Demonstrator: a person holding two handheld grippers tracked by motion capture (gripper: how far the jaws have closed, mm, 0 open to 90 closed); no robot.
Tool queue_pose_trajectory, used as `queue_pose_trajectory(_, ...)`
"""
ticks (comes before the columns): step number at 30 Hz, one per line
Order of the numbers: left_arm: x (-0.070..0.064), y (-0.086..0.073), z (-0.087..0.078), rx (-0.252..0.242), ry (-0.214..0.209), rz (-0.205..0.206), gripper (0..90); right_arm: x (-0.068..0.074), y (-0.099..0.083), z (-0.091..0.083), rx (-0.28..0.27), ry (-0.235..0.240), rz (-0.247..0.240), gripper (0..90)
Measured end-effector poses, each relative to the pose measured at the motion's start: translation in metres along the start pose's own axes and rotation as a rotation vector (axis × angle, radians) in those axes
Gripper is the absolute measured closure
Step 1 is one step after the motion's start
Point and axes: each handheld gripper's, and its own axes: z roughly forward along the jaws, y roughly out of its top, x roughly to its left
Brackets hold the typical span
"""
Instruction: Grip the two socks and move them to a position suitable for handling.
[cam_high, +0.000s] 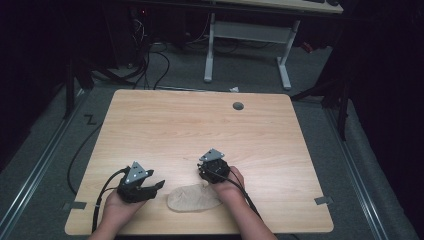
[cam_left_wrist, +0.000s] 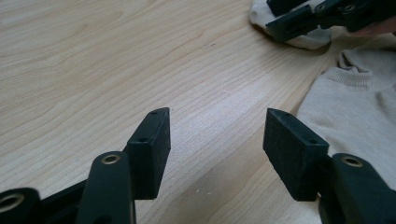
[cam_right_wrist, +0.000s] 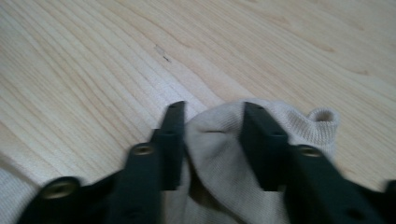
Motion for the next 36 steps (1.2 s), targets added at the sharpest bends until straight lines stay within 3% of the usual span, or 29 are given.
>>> queue_pose_trajectory(1,0.000,0.000,0.000,-0.003,0.001,-0.003,41.9,0.000,0.000,-0.002,-0.016,-0.005,0.004,73.5)
queue_pose_trajectory(4,0.001,0.000,0.000,-0.003,-0.002,-0.006,41.9,-0.002,0.002,-0.012,-0.060,-0.005,0.030,84.5)
queue_pose_trajectory(10,-0.002,0.001,0.001,0.003,-0.002,0.006,42.0,-0.012,0.005,-0.033,-0.134,-0.009,0.063,85.3)
queue_pose_trajectory(15,-0.002,0.000,0.002,0.007,-0.003,0.003,42.1,-0.033,-0.002,-0.050,-0.181,-0.033,0.125,84.8)
queue_pose_trajectory(21,-0.002,0.002,0.004,0.002,-0.009,-0.011,42.3,-0.068,-0.033,-0.067,-0.183,-0.068,0.239,82.9)
queue_pose_trajectory(27,-0.004,0.006,0.010,0.010,-0.020,-0.003,42.4,-0.091,-0.073,-0.085,-0.153,-0.130,0.301,79.3)
queue_pose_trajectory(31,-0.007,0.008,0.014,0.015,-0.027,0.010,42.5,-0.104,-0.094,-0.093,-0.123,-0.188,0.322,73.2)
queue_pose_trajectory(34,-0.008,0.009,0.015,0.015,-0.027,0.017,42.5,-0.107,-0.100,-0.098,-0.122,-0.214,0.314,72.5)
queue_pose_trajectory(36,-0.009,0.010,0.015,0.016,-0.031,0.017,42.6,-0.106,-0.098,-0.099,-0.130,-0.208,0.308,73.3)
